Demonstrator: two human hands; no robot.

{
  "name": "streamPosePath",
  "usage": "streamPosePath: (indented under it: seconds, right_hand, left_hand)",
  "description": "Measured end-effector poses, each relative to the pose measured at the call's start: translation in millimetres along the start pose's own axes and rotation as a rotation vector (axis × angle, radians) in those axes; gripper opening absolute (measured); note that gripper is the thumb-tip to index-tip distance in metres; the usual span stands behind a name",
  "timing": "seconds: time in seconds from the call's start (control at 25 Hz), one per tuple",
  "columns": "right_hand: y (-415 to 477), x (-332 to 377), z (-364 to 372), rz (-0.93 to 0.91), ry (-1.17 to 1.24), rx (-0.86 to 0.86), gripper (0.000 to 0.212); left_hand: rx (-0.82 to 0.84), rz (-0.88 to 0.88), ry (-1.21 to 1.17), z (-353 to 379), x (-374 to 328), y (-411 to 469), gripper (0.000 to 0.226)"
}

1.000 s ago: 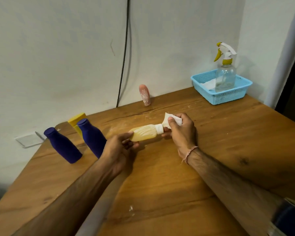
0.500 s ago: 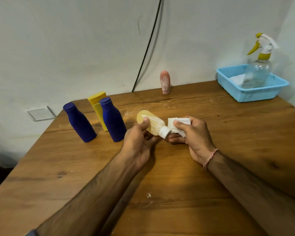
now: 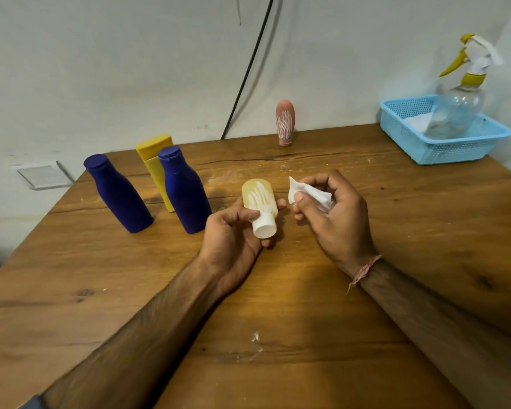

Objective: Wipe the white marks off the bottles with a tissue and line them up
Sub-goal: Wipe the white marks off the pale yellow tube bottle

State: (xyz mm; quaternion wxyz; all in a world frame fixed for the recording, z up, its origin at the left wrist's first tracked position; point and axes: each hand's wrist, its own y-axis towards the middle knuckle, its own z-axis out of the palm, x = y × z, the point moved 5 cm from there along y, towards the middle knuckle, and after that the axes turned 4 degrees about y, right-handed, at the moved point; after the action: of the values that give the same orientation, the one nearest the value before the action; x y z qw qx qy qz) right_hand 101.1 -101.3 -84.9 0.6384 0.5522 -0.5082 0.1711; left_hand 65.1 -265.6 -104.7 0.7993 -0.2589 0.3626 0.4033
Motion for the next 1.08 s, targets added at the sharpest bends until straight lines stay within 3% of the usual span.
streamPosePath:
  seconds: [0.08, 0.16, 0.56, 0.76, 0.92, 1.08]
  right_hand:
    - [-1.6, 10.3, 6.5, -0.264, -0.248, 0.069, 0.024]
    - [0.5, 14.2, 10.7, -0.371, -0.369, 0.047, 0.027]
    - [15.3, 10.0, 24.0, -0.463, -0.514, 0.063, 0.027]
    - [5.0, 12.8, 27.6, -0.53, -0.415, 0.277, 0.024]
    - [8.5, 14.2, 20.1, -0.503, -0.479, 0.175, 0.024]
    - [0.2, 16.6, 25.3, -0.591, -0.466, 0.307, 0.024]
  left_hand:
    - [0.037, -0.026, -0.039, -1.4, 3.2, 1.0, 0.068]
    - [0.051, -0.054, -0.079, -1.7, 4.1, 1.8, 0.067]
    - [0.039, -0.134, -0.214, -11.0, 3.6, 13.8, 0.046]
    - [0.012, -0.118, -0.255, -14.9, 3.8, 16.4, 0.04]
    - [0.002, -0.113, -0.21, -14.1, 3.5, 16.6, 0.04]
    - [-0.005, -0.076, -0.146, -13.9, 2.7, 15.9, 0.033]
